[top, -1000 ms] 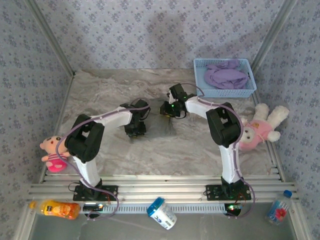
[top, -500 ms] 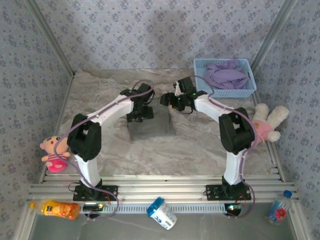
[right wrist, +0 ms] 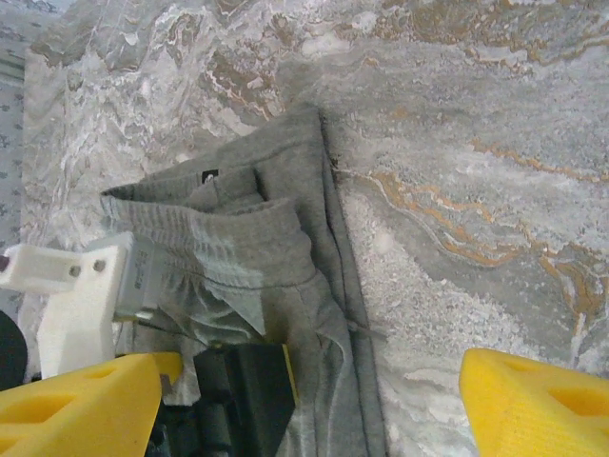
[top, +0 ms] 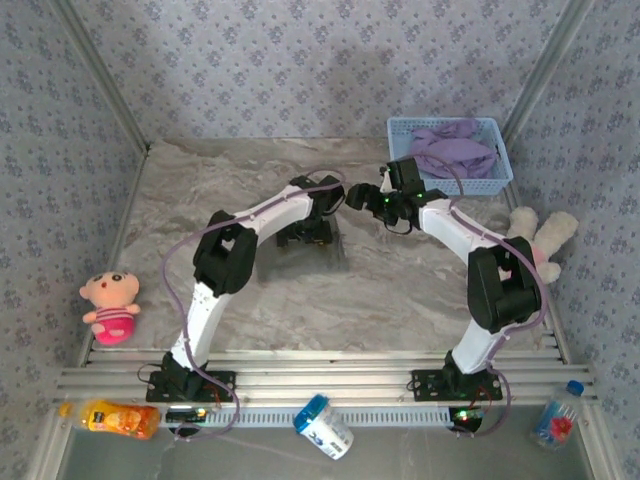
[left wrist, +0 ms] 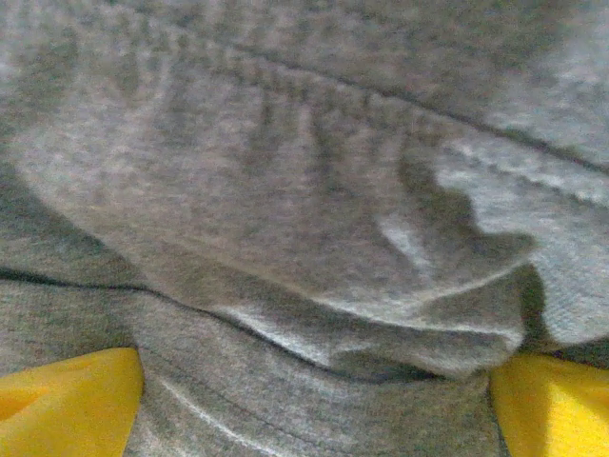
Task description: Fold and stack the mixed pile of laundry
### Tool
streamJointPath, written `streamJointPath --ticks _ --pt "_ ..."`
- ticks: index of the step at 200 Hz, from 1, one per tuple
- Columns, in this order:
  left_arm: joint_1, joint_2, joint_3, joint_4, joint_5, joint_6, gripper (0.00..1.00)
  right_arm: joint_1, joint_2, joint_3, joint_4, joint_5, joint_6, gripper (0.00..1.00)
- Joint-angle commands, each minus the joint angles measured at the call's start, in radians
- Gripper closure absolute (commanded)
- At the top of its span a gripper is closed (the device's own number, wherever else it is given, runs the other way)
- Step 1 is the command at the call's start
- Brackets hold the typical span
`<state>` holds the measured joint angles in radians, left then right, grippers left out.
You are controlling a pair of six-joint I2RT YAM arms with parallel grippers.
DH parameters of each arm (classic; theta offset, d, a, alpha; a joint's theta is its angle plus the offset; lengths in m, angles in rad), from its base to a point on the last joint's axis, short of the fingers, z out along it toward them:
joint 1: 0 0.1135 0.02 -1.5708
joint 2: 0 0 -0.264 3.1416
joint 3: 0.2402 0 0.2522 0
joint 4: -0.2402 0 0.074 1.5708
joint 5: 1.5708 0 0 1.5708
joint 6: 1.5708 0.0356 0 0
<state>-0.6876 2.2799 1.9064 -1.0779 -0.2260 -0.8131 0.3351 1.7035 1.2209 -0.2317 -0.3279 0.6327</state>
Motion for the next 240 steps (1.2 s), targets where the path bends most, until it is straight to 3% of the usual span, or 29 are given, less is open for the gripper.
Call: streamJointPath --ticks 1,61,95,133,156,195,240 --pt "0.068 0.035 -0.045 -0.085 -0.064 0.046 0.04 -0.009 -0.041 -0.014 -0.004 0.019 0.006 0.16" --pt "0.371 -0.059 -0.220 0.034 -0.090 0.313 0.03 -0.032 -0.038 -0.015 -0.045 0.049 0.005 0.16" --pt "0.529 -0.052 -0.194 0.055 -0.077 0.398 0.04 -0.054 -0.020 0.008 -0.094 0.054 -0.026 0.16" --pt "0.636 -0.003 -0.103 0.051 -0.057 0.512 0.06 -0.073 0.007 0.058 -0.153 0.071 -0.041 0.17" --pt "0.687 0.007 -0.080 0.015 -0.086 0.619 0.07 -0.083 0.018 0.094 -0.168 0.092 -0.040 0.17" --pt "0.727 -0.085 -0.141 0.028 -0.226 0.715 0.07 -0.089 0.028 0.139 -0.177 0.115 -0.047 0.17" --pt "0.641 -0.188 -0.097 0.047 -0.018 0.572 0.07 -0.093 0.060 0.170 -0.184 0.104 -0.053 0.17"
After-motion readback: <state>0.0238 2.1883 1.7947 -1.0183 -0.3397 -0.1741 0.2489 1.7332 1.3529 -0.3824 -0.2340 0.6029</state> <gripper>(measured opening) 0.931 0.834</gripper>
